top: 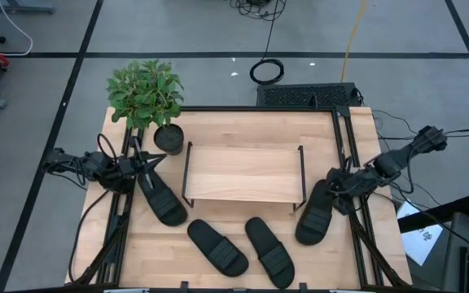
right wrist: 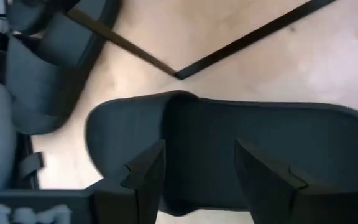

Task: Pick and place slides into the shelf
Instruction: Put the black slipper on the shelf

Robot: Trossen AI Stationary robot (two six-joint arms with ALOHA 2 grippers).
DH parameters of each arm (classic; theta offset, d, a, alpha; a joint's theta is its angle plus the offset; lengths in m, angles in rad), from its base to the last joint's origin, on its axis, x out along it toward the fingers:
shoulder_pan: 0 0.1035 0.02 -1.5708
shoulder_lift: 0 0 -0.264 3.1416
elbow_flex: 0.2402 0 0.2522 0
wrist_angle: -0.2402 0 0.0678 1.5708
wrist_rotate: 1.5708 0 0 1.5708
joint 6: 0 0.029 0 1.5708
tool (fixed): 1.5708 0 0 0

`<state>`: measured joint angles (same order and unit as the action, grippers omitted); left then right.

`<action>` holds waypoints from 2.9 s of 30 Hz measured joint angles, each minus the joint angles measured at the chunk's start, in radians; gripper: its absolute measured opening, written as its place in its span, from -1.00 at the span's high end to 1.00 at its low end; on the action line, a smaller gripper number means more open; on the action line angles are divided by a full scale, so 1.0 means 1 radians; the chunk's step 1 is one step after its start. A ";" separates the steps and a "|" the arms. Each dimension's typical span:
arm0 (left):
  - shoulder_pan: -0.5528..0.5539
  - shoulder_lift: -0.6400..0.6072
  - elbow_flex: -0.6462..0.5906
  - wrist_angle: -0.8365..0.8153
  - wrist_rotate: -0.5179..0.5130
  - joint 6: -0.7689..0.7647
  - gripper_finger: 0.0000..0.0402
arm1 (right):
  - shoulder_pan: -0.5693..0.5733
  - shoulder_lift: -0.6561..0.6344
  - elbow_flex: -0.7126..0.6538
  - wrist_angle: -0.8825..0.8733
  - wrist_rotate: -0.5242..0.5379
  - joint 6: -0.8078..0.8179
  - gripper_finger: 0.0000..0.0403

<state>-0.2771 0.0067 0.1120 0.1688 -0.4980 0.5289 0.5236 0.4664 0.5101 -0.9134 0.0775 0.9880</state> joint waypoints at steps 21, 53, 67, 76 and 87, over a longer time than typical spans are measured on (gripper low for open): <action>0.000 0.000 0.000 -0.004 0.000 0.010 1.00 | -0.018 0.013 -0.137 0.221 -0.195 0.005 0.10; 0.000 0.000 0.000 -0.011 0.000 0.004 1.00 | -0.018 0.121 -0.292 0.590 -0.396 -0.112 0.97; 0.000 0.000 0.000 -0.010 0.000 -0.001 1.00 | -0.018 0.123 0.146 -0.044 -0.176 -0.248 0.99; 0.000 0.000 0.000 -0.012 0.000 -0.004 1.00 | -0.018 0.140 0.415 -0.401 -0.121 -0.209 1.00; 0.000 0.000 0.000 -0.016 -0.001 -0.003 1.00 | -0.018 0.308 0.748 -0.517 -0.021 -0.418 1.00</action>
<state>-0.2773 0.0066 0.1116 0.1528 -0.4988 0.5259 0.5056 0.7739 1.2581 -1.4301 0.0563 0.5698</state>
